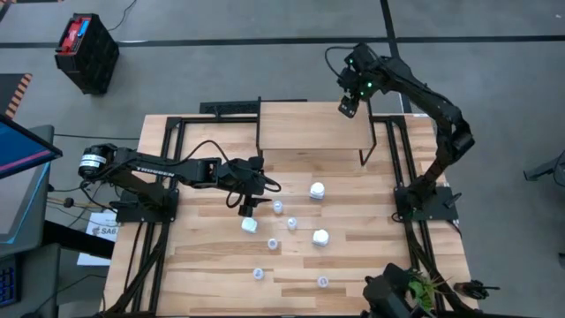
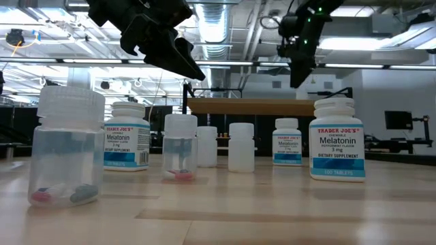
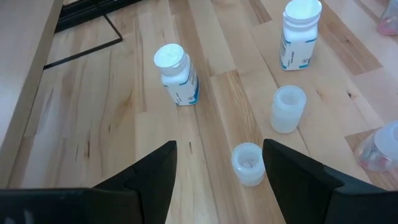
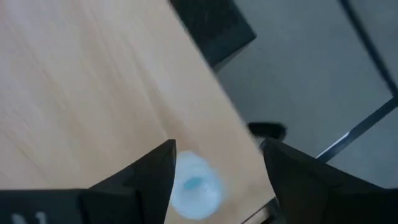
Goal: Pick and place medicine bottles onto shelf by color
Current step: Put the top right white medicine bottle on the shelf
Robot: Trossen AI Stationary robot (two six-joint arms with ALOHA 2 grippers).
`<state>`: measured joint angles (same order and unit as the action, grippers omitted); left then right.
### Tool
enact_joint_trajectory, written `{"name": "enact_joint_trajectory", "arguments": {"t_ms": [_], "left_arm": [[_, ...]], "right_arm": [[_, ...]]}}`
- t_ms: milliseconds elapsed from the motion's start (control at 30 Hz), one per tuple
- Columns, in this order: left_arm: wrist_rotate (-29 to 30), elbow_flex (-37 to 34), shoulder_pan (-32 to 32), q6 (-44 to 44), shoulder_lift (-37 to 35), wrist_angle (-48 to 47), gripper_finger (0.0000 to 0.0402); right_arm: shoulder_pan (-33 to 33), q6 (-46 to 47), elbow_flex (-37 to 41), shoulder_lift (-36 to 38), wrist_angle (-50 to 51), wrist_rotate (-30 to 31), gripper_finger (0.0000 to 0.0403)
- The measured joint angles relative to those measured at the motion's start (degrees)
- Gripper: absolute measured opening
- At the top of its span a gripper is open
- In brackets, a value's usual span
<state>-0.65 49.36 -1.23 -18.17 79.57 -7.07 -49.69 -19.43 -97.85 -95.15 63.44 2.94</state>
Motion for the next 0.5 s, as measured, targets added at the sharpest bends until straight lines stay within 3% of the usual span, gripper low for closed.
{"name": "enact_joint_trajectory", "arguments": {"t_ms": [300,500], "left_arm": [[0.00,0.00,0.01,0.79,0.00,0.02,0.0226],[0.00,0.00,0.01,0.81,0.00,0.02,0.0226]], "right_arm": [[5.75,6.77,-16.23,0.08,18.38,-1.47,0.0265],[11.76,13.31,-20.04,0.19,26.75,-1.51,0.0265]]}}
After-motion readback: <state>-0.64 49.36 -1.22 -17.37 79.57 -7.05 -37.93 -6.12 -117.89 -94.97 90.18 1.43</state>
